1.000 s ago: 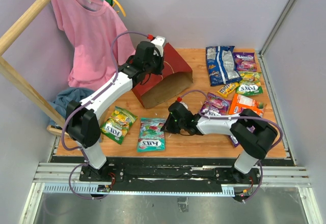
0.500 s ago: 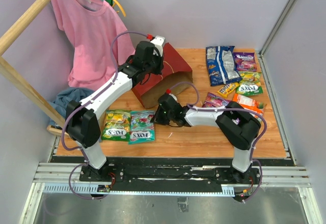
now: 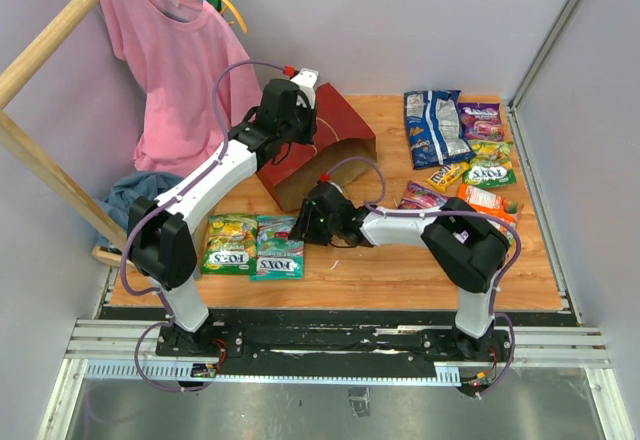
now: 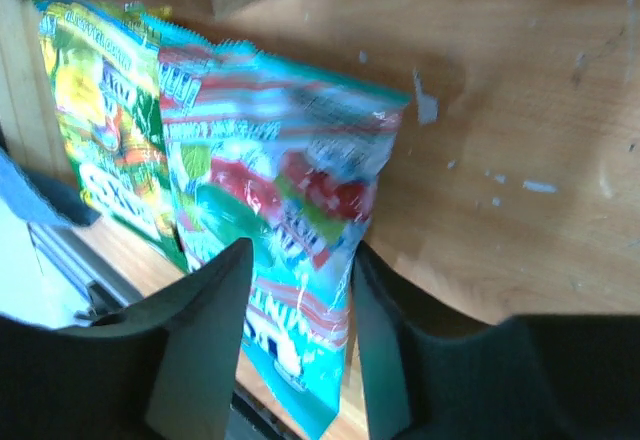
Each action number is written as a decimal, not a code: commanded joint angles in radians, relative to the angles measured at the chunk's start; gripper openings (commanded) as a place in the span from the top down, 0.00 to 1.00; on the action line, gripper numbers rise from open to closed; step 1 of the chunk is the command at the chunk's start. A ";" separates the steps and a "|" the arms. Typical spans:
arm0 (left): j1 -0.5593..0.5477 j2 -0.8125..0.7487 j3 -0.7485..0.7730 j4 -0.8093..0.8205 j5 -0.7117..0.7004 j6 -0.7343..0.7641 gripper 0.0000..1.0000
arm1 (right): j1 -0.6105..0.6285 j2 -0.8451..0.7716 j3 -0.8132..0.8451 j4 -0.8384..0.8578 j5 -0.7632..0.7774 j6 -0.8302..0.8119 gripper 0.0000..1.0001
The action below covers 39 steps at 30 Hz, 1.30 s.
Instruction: Take the snacks out of the paper bag
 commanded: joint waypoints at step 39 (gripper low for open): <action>0.010 -0.053 0.023 -0.017 0.003 0.018 1.00 | -0.411 -0.022 -0.025 -0.011 -0.130 -0.580 0.66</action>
